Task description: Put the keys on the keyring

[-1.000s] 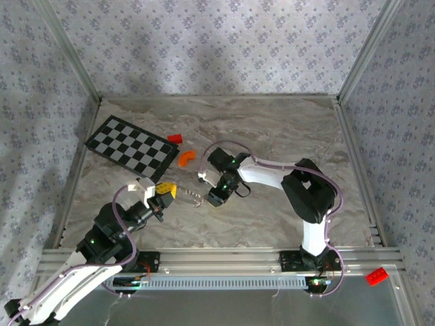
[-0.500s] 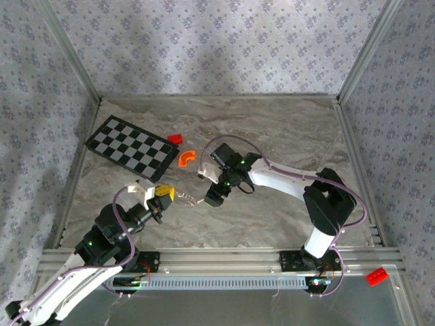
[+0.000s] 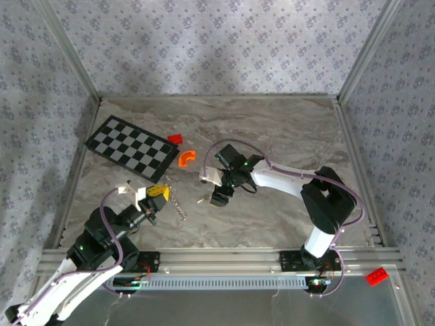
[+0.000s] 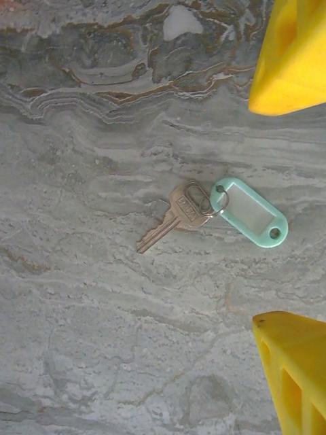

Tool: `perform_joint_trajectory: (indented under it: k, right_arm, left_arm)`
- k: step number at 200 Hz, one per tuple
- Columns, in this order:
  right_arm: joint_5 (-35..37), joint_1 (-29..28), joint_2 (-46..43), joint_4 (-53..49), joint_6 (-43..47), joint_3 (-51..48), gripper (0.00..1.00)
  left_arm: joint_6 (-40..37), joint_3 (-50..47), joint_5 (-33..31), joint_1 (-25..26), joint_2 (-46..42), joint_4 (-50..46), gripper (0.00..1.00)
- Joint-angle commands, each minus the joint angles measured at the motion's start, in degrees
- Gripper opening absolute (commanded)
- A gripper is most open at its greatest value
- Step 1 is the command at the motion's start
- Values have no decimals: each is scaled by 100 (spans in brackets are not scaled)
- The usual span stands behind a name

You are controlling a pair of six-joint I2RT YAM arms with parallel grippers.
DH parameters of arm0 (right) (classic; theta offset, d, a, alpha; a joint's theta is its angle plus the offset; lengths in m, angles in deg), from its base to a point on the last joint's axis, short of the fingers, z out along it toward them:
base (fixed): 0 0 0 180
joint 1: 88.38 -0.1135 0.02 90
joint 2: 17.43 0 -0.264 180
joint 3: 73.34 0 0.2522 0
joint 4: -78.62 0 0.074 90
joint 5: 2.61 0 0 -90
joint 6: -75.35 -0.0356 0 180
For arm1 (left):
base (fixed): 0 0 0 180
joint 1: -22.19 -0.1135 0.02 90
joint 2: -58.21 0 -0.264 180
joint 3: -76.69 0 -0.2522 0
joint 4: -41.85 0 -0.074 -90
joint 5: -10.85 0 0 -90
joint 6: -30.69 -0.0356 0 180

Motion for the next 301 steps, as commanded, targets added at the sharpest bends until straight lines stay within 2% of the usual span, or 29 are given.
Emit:
perform_joint_trajectory:
  k: [1, 61, 98, 168, 222, 301]
  right_arm:
    - [221, -154, 303, -66, 280, 213, 74]
    - [478, -289, 671, -27, 372, 394, 63]
    - [790, -362, 918, -142, 488, 689, 51]
    - [951, -411, 1150, -357, 560, 812, 43]
    - [889, -412, 1285, -589, 629, 877, 41]
    - [1230, -440, 1322, -532, 612, 893, 18]
  left_arm:
    - [173, 207, -85, -27, -180, 5, 0]
    - [237, 207, -94, -32, -230, -45, 0]
    - [230, 197, -96, -20, -280, -82, 0]
    - [229, 162, -112, -29, -335, -113, 0]
    - [237, 160, -139, -25, -335, -152, 0]
    - [228, 185, -156, -25, -334, -228, 0]
